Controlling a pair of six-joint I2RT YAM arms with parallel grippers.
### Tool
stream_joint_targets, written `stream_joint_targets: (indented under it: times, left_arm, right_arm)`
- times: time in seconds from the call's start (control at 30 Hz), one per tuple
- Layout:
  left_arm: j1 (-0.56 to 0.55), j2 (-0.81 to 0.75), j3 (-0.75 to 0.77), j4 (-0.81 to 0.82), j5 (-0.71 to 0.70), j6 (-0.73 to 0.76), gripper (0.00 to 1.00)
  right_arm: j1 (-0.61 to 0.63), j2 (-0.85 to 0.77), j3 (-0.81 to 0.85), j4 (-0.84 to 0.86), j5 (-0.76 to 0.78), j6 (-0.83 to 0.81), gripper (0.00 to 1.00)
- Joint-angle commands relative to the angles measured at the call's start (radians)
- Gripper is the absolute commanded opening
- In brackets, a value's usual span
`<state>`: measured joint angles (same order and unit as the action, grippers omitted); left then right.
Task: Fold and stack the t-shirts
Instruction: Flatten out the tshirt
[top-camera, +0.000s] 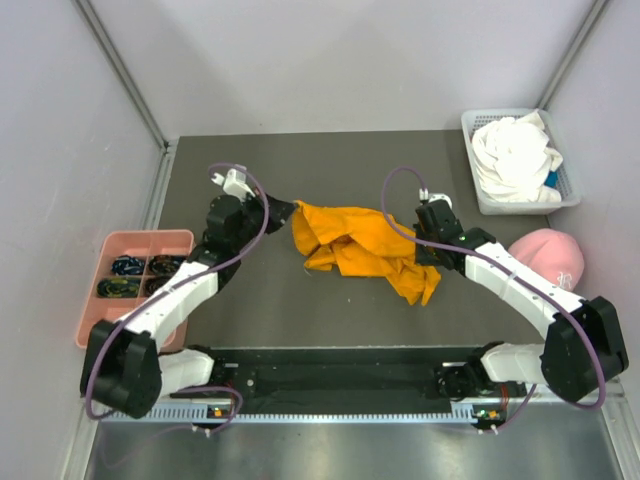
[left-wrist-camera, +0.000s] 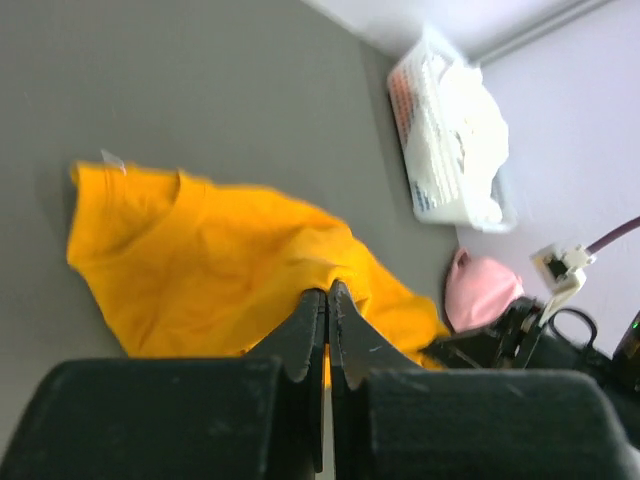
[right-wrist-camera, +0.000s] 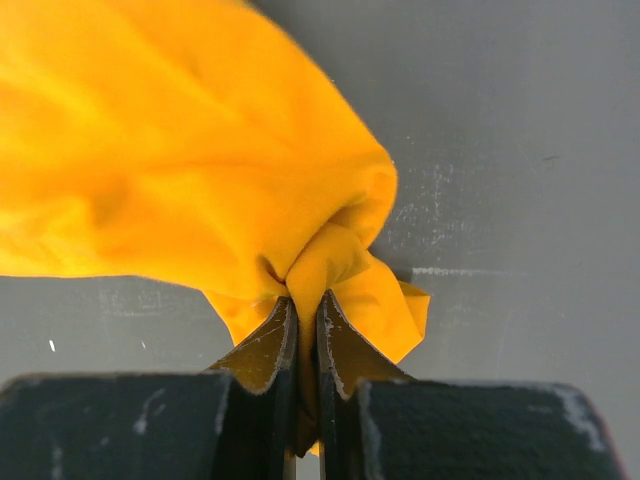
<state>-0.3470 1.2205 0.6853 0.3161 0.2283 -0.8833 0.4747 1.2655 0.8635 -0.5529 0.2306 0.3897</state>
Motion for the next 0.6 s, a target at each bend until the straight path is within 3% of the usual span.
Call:
stream_joint_targets:
  times: [0.0, 0.43, 0.57]
  left_arm:
    - [0.003, -0.067, 0.113, -0.199, -0.142, 0.193, 0.00]
    - [0.016, 0.010, 0.293, -0.268, -0.161, 0.256, 0.00]
    - [0.026, 0.033, 0.358, -0.287, -0.184, 0.276, 0.00]
  right_arm:
    - [-0.008, -0.011, -0.001, 0.028, -0.010, 0.017, 0.00]
    - [-0.008, -0.296, 0.103, -0.047, 0.081, 0.008, 0.00]
    - [-0.007, -0.310, 0.170, -0.102, 0.115, -0.025, 0.00]
